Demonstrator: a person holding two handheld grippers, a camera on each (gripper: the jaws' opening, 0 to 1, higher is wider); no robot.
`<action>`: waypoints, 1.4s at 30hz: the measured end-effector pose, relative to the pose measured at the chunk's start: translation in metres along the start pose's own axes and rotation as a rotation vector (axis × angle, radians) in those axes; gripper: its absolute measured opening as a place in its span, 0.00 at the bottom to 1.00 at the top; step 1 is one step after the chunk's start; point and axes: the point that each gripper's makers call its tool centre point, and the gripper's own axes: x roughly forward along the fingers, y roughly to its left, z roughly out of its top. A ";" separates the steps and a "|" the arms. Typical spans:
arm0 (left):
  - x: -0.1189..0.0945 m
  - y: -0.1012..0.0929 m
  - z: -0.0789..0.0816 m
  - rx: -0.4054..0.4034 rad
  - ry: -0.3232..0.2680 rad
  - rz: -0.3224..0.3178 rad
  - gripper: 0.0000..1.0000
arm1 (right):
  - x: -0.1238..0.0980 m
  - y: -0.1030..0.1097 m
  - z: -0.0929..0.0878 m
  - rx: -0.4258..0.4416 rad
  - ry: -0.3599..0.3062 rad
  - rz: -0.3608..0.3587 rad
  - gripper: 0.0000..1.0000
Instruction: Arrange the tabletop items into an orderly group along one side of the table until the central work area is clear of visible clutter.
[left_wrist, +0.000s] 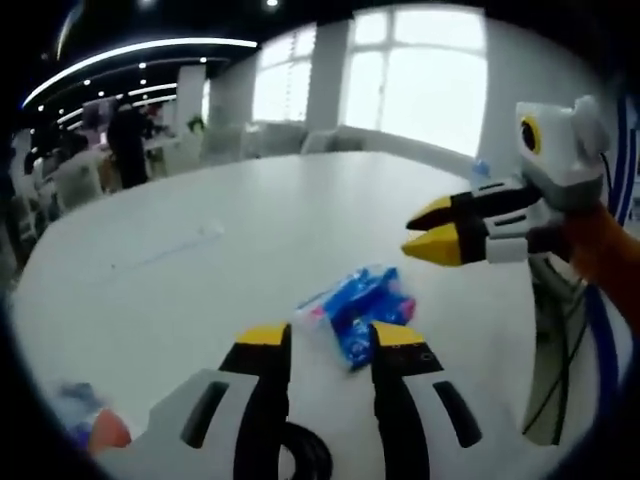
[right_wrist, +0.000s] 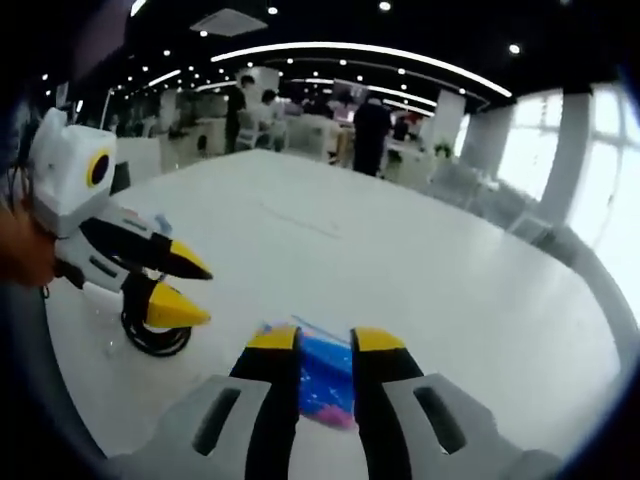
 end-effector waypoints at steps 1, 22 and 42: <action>-0.007 0.002 0.002 -0.001 -0.011 0.004 0.28 | -0.001 0.007 0.006 -0.012 -0.004 0.011 0.19; -0.135 0.064 -0.017 -0.072 -0.099 0.136 0.25 | -0.008 0.144 0.076 -0.201 -0.058 0.202 0.19; -0.245 0.135 -0.080 -0.163 -0.078 0.287 0.26 | -0.008 0.239 0.090 -0.248 -0.058 0.308 0.19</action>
